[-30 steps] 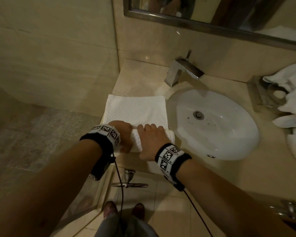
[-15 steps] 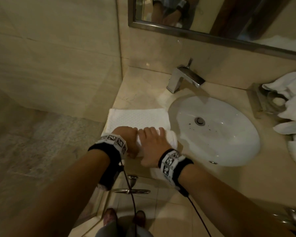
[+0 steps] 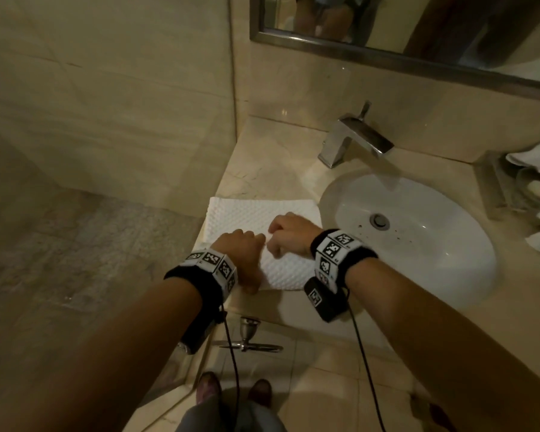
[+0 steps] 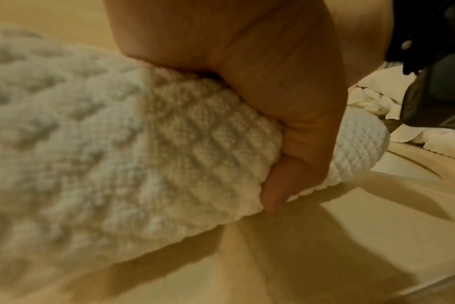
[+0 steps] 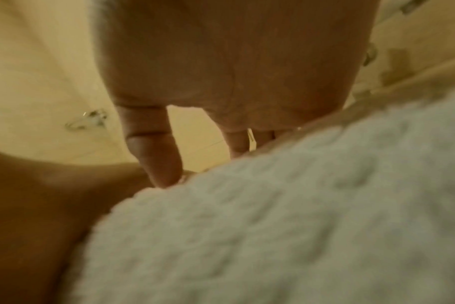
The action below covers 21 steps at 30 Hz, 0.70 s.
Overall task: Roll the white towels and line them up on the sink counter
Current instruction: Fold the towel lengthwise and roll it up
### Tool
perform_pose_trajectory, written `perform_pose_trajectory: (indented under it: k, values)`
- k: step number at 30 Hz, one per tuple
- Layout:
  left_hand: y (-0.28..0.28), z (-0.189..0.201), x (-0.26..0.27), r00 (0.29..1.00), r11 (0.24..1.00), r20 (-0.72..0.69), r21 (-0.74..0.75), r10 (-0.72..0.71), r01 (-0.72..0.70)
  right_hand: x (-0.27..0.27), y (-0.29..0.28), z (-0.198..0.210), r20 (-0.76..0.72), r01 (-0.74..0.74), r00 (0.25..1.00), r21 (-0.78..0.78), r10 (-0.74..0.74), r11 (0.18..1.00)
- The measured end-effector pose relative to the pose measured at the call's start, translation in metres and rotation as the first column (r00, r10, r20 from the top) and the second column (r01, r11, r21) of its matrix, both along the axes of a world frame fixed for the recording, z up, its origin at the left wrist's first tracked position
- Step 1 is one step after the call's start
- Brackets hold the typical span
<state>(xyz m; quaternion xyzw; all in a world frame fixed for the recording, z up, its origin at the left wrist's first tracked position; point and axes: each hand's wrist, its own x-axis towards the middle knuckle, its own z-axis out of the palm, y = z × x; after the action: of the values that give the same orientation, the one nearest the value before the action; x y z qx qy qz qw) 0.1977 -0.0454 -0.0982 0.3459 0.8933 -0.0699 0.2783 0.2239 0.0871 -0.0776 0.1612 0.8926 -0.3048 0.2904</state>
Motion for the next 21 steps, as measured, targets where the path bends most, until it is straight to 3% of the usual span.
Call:
perform_pose_trajectory:
  k: [5,9,12,15,18,21]
  values:
    - [0.005,0.002,-0.012,0.995,0.998,0.093,-0.061,0.028,-0.022,-0.004,-0.017,-0.008,-0.022,-0.145,0.989,0.036,0.146,0.989]
    - [0.008,0.003,-0.016,0.995,0.996,0.097,-0.084,-0.007,0.015,0.02,-0.032,-0.014,0.007,-0.351,0.933,0.25,0.361,0.902]
    - [0.007,0.002,-0.014,0.994,0.998,0.102,-0.059,0.036,-0.03,0.027,-0.034,-0.017,-0.055,-0.393,0.896,0.363,0.44,0.845]
    - [0.001,0.0,-0.013,0.997,0.998,-0.047,0.025,-0.063,0.064,0.026,-0.026,-0.021,-0.145,-0.354,0.891,0.369,0.429,0.859]
    - [-0.006,0.003,-0.008,0.942,0.969,-0.273,0.095,-0.195,0.229,0.017,-0.02,-0.02,-0.097,-0.303,0.928,0.36,0.359,0.882]
    - [-0.012,0.001,0.004,0.889,0.949,-0.375,0.066,-0.264,0.309,0.01,-0.019,-0.02,-0.076,-0.275,0.945,0.34,0.318,0.899]
